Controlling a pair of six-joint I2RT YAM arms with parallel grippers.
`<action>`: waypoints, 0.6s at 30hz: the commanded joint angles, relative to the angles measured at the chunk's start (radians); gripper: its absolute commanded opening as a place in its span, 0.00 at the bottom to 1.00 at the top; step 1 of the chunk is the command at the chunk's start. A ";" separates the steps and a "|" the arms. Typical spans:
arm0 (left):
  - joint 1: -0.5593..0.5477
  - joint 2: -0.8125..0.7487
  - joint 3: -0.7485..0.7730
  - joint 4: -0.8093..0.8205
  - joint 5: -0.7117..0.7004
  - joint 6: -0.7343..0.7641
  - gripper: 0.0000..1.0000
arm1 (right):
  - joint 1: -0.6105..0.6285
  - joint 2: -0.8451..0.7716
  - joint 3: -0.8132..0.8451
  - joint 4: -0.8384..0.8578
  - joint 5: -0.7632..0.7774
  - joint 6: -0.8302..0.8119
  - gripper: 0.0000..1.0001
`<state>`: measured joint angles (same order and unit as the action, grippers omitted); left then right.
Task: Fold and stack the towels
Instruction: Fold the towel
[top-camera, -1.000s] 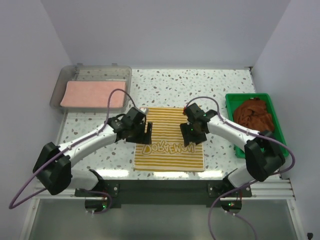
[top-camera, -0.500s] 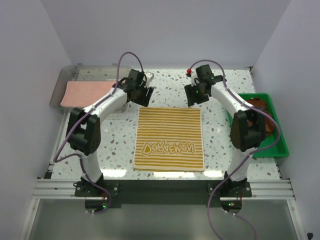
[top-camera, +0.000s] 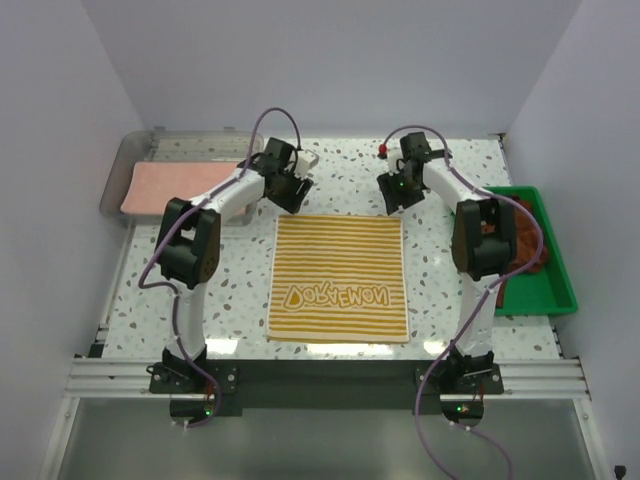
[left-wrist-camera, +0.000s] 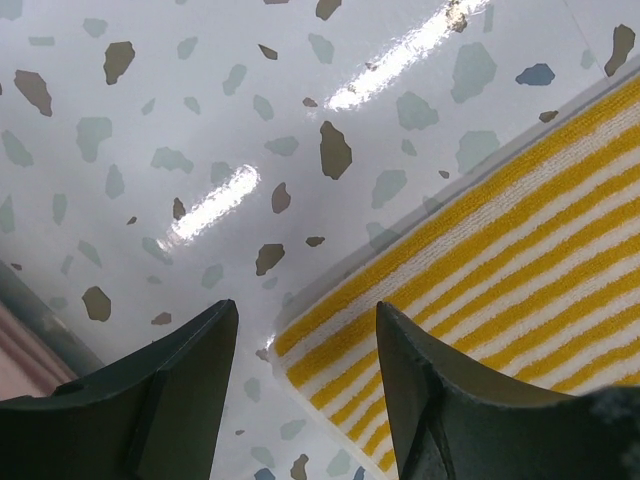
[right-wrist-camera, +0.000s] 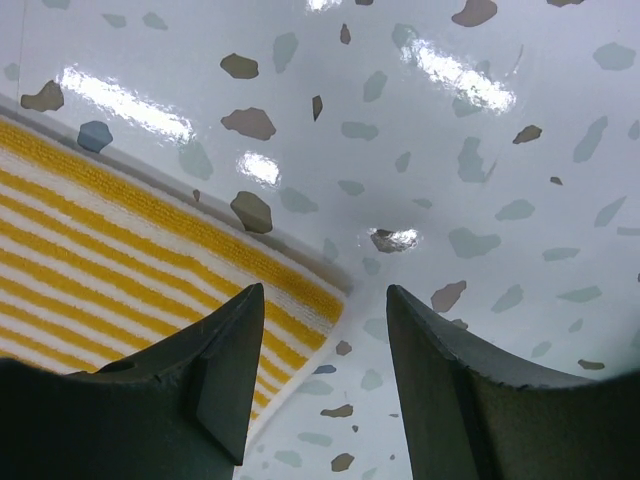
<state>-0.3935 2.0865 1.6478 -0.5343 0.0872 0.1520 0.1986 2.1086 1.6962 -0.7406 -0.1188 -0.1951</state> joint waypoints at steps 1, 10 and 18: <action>0.007 0.003 0.021 0.030 0.048 0.052 0.63 | 0.002 0.017 0.049 0.003 -0.068 -0.075 0.56; 0.018 0.004 0.006 0.022 0.060 0.083 0.63 | 0.001 0.063 0.000 0.046 -0.061 -0.110 0.54; 0.019 0.006 -0.002 0.007 0.089 0.165 0.63 | -0.001 0.099 -0.062 0.050 -0.079 -0.142 0.39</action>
<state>-0.3843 2.0953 1.6451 -0.5358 0.1444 0.2512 0.1978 2.1742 1.6741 -0.7044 -0.1772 -0.3042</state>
